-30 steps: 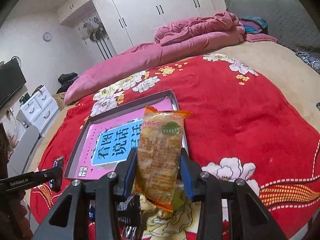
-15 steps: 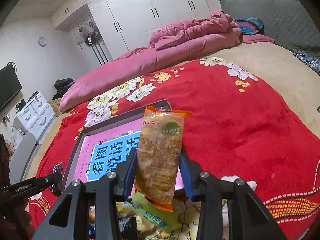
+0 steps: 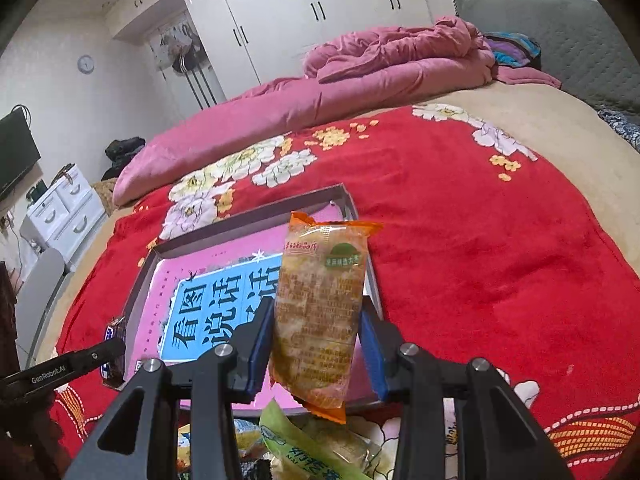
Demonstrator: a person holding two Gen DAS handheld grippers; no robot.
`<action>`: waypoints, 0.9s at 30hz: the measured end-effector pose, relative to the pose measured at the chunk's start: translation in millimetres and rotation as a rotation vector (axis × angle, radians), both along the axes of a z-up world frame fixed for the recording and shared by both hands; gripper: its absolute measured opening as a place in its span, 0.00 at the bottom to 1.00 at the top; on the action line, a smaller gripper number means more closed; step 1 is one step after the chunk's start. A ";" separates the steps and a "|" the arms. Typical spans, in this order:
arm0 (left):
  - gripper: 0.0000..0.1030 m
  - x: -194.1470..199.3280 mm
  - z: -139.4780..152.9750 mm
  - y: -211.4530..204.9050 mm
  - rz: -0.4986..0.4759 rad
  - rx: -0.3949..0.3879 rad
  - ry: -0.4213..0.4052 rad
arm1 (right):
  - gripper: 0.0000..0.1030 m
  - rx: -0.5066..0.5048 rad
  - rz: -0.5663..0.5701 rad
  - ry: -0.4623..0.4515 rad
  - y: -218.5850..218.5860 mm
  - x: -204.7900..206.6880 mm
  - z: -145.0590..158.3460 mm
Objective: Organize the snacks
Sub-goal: 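Lift the chocolate bar with the left tool while the right tool lifts the bread loaf over the tray, then open the left tool over the tray while the right tool releases the bread loaf inside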
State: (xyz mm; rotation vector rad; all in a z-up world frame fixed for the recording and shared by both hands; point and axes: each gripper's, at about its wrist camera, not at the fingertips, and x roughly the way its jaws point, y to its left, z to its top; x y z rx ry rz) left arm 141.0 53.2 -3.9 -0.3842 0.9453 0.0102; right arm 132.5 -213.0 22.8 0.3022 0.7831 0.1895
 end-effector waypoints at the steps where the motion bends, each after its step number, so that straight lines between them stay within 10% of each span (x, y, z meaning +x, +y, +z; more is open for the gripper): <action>1: 0.29 0.1 -2.1 0.0 0.002 -0.001 -0.004 | 0.40 -0.006 0.002 0.003 0.9 1.7 -1.9; 27: 0.29 14.4 -23.3 -17.2 -0.038 0.075 0.034 | 0.40 -0.070 0.017 0.090 11.5 16.4 -29.4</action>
